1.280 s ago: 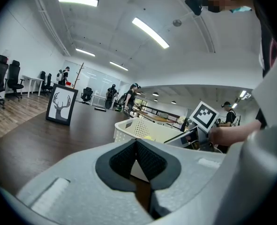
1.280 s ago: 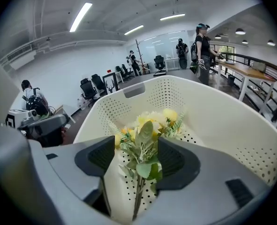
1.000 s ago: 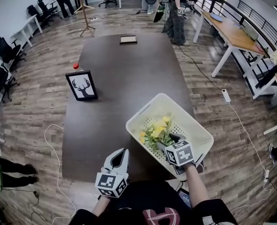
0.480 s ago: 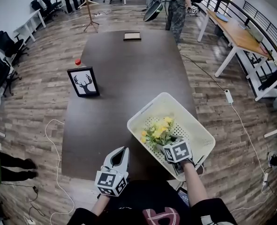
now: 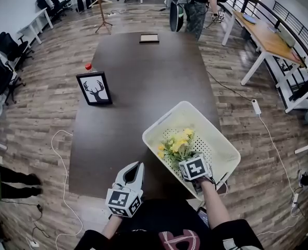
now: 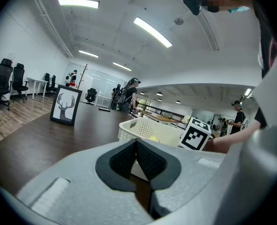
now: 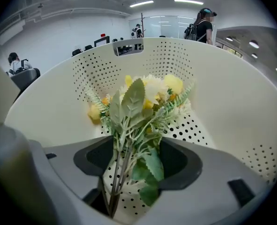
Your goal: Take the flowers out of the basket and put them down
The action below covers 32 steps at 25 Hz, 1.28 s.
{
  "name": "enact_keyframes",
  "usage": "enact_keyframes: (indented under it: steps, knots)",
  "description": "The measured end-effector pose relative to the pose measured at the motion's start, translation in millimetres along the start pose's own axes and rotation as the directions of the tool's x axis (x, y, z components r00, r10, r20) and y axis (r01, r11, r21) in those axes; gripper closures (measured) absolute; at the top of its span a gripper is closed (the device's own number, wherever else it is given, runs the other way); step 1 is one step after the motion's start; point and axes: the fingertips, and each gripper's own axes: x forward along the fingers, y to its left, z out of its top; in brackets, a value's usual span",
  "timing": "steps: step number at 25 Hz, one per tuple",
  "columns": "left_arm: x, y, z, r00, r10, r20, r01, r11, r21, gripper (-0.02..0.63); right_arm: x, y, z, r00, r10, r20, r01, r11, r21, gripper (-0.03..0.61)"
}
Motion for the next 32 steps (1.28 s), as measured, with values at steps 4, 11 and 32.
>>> enact_keyframes:
  steps: [4,11,32]
  knots:
    - [-1.3,0.9,0.2,1.000,0.004,0.001,-0.004,1.000,-0.004,0.607,4.2,2.3,-6.5,1.000,0.001,-0.027,0.000,1.000,0.025,0.279]
    - [-2.9,2.3,-2.8,1.000,0.011,0.006,-0.011,1.000,-0.012,0.606,9.2,4.2,-13.2,0.999,-0.005,-0.044,0.005,1.000,0.007,0.361]
    - [-9.9,3.6,-2.7,1.000,-0.003,0.008,0.003,1.000,-0.012,0.607,-6.4,10.0,3.2,0.999,0.020,0.031,-0.020,1.000,-0.008,0.532]
